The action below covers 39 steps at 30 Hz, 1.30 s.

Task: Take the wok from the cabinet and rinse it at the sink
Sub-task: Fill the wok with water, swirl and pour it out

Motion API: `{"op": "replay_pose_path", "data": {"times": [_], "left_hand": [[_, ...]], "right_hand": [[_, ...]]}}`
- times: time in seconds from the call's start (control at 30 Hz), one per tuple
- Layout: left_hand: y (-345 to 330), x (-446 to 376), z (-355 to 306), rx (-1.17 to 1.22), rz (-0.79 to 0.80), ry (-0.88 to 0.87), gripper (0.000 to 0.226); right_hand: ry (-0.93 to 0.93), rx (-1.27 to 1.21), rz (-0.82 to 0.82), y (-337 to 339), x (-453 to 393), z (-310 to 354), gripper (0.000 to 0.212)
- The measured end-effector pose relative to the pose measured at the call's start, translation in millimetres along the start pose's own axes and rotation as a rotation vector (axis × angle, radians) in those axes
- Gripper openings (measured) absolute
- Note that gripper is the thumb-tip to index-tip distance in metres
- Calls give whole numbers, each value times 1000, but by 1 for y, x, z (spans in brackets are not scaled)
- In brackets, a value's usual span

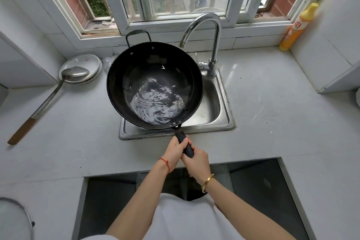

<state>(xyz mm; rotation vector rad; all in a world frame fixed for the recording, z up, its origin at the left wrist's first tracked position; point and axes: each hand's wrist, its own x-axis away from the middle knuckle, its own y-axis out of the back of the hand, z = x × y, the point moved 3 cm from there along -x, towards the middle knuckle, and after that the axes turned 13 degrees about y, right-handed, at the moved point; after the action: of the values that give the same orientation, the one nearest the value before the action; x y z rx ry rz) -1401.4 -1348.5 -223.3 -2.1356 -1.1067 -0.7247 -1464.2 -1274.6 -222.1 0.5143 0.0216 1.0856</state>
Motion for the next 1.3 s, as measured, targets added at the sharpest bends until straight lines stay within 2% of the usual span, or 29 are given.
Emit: {"op": "replay_pose_path", "data": {"times": [0.13, 0.43, 0.8, 0.97, 1.13, 1.3], "left_hand": [[4, 10, -4, -36, -28, -28, 4], [-6, 22, -15, 220, 87, 40, 4], [-19, 24, -15, 403, 202, 153, 8], [-13, 23, -19, 374, 157, 117, 12], [-1, 23, -24, 281, 88, 50, 2], [8, 27, -29, 142, 12, -29, 7]], "right_hand": [[-4, -51, 26, -1, 5, 10, 22], [-8, 17, 15, 13, 15, 43, 20], [-36, 22, 54, 27, 16, 37, 21], [-73, -97, 95, 21, 9, 32, 16], [-162, -338, 181, 7, 7, 34, 21], [-249, -488, 259, -4, 7, 42, 30]]}}
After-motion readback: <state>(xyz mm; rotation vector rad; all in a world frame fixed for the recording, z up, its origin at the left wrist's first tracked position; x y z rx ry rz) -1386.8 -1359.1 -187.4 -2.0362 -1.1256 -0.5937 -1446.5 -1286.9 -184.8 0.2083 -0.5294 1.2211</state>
